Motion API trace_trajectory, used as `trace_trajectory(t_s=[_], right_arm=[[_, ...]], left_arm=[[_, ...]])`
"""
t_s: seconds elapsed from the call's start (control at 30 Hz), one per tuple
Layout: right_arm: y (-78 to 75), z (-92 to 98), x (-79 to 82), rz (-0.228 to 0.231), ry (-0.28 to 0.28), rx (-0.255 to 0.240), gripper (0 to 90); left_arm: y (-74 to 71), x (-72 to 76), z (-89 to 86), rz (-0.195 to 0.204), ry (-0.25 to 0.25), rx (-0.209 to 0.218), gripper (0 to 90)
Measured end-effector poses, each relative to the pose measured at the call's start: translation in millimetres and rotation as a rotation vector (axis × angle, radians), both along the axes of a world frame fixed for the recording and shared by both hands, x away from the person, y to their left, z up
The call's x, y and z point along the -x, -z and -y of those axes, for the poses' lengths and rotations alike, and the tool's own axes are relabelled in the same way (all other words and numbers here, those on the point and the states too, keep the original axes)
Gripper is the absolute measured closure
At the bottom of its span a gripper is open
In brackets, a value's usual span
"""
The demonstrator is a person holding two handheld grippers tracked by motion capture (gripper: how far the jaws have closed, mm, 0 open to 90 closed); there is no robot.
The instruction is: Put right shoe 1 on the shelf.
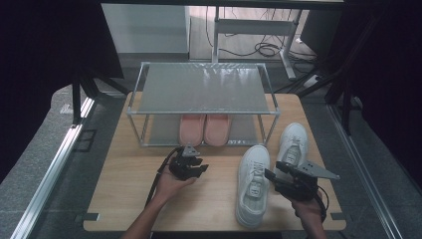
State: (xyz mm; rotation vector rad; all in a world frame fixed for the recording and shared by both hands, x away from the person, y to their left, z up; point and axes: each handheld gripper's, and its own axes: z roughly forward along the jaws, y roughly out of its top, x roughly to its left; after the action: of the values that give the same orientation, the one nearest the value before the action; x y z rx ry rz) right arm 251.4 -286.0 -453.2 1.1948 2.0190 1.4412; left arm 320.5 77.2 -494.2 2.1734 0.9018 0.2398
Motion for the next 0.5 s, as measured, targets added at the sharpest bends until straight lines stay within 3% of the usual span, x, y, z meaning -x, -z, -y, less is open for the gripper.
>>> trace_trajectory(t_s=[0.17, 0.5], right_arm=[[0.2, -0.7, -0.2, -0.002, -0.002, 0.0, 42.6], [0.8, -1.7, -0.2, -0.004, -0.007, 0.003, 43.4]], left_arm=[[-1.1, 10.9, -17.5, -0.01, -0.025, 0.035, 59.0], [2.3, 28.9, -46.1, -0.026, -0.049, 0.026, 53.8]])
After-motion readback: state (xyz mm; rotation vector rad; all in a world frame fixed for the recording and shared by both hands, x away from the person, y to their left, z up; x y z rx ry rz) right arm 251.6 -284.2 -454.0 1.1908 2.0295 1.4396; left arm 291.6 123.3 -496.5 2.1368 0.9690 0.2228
